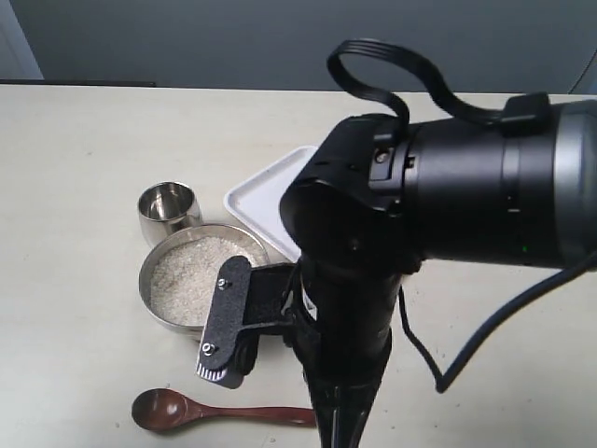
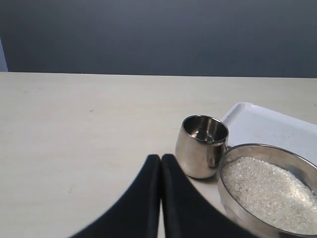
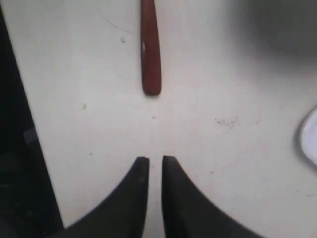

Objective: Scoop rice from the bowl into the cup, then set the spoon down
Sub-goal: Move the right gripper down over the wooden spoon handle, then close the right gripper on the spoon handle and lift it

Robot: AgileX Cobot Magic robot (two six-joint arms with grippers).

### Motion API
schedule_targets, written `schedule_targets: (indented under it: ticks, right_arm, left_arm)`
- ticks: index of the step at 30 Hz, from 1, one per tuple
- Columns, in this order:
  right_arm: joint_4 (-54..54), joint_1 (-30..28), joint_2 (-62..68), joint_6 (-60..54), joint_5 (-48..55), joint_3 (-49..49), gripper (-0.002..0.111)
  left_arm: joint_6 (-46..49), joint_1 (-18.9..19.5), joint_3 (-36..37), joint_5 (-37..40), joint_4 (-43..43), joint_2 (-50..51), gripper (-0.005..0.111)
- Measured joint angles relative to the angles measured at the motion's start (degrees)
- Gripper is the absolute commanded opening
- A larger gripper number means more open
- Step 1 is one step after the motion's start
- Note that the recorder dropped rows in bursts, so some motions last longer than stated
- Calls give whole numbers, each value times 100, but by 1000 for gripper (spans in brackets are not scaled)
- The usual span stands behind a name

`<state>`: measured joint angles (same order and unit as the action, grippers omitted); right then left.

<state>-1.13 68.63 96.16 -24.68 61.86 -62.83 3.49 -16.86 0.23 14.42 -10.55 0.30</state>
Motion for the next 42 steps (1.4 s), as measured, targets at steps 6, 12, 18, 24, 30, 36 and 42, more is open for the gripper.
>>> schedule_targets:
  ticks: [6,12,18,24,30,36,42]
  right_arm:
    - [113,2,335,0,-229,0,55]
    - [266,2,723,0,-658,-9,59]
    - [525,2,975,0,-1103,-9,59]
    - [606,2,1136,0,-1378,-9,59]
    - [653,2,1336,-9,-1378,-9,59]
    - [688,2,1429,-14,-1401,-9,49]
    - [724,2,1549,-32,-1401,-9,47]
  left_arm:
    - [0,0,0,0,0,0,0]
    - [0,0,0,0,0,0,0]
    - [0,0,0,0,0,0,0]
    - [0,0,0,0,0,0,0]
    - [0,0,0,0,0,0,0]
    - [0,0,0,0,0,0,0]
    - [0,0,0,0,0,0,0]
